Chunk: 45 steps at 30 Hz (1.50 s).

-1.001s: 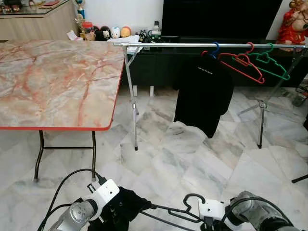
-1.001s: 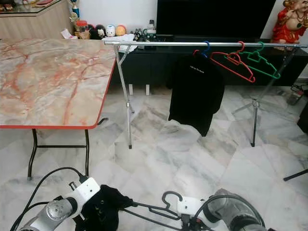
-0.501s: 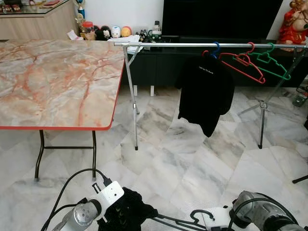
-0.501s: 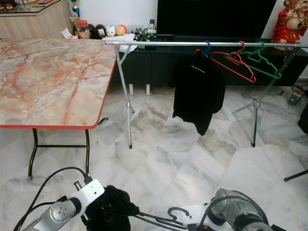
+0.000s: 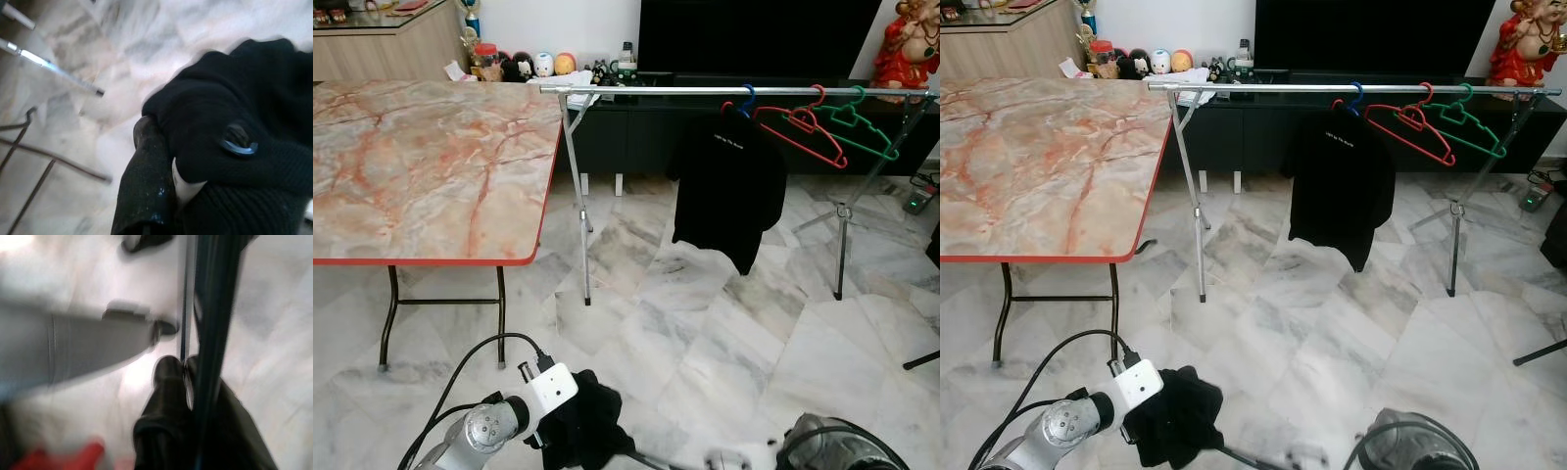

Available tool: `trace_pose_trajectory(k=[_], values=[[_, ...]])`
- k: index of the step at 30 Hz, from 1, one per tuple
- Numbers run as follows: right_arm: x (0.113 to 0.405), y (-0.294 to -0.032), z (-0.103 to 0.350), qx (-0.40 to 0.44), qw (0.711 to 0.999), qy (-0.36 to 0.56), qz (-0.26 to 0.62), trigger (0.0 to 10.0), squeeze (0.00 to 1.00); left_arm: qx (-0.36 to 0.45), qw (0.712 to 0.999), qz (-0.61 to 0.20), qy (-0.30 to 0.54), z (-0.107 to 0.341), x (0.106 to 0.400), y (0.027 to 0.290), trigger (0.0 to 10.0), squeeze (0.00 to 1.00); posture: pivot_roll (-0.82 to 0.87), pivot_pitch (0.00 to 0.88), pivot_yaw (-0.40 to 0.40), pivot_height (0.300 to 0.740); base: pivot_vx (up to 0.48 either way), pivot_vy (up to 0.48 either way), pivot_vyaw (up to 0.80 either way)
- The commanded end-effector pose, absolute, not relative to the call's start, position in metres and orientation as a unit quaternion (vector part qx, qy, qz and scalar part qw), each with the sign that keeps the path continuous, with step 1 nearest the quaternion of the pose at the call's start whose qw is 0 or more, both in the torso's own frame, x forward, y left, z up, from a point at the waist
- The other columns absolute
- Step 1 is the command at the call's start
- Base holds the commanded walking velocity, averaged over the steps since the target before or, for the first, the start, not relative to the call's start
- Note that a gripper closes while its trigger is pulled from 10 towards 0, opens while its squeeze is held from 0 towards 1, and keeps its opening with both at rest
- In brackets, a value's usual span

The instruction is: Hang hanger

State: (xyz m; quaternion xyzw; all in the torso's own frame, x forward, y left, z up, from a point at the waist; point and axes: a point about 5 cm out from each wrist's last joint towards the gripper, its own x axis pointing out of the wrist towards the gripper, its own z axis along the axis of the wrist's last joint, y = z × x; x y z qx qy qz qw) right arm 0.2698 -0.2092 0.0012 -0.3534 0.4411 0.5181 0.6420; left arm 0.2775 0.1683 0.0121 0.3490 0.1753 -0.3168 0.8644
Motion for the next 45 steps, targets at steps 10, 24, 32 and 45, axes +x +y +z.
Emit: trace_pose_trajectory(k=[10,24,32,45], values=[[0.289,-0.222,0.028,-0.332,0.666,0.432,0.509,0.0,0.0,0.436,0.827,-0.278,0.221,-0.004,0.267,0.193,0.0,0.0,0.06,0.08,-0.035,0.74,0.0,0.0,0.0],[0.285,-0.24,0.038,-0.321,0.611,0.487,0.535,0.0,0.0,0.448,0.818,-0.287,0.217,-0.006,0.264,0.192,0.0,0.0,0.06,0.083,-0.045,0.74,0.0,0.0,0.0],[0.294,-0.208,0.05,-0.078,0.707,0.412,0.569,0.0,0.0,0.439,0.831,-0.275,0.205,-0.004,0.267,0.19,0.0,0.0,0.07,0.085,-0.05,0.74,0.0,0.0,0.0],[0.266,-0.221,0.028,-0.139,0.612,0.495,0.601,0.0,0.0,0.432,0.836,-0.275,0.198,-0.001,0.268,0.19,0.0,0.0,0.07,0.087,-0.05,0.74,0.0,0.0,0.0]])
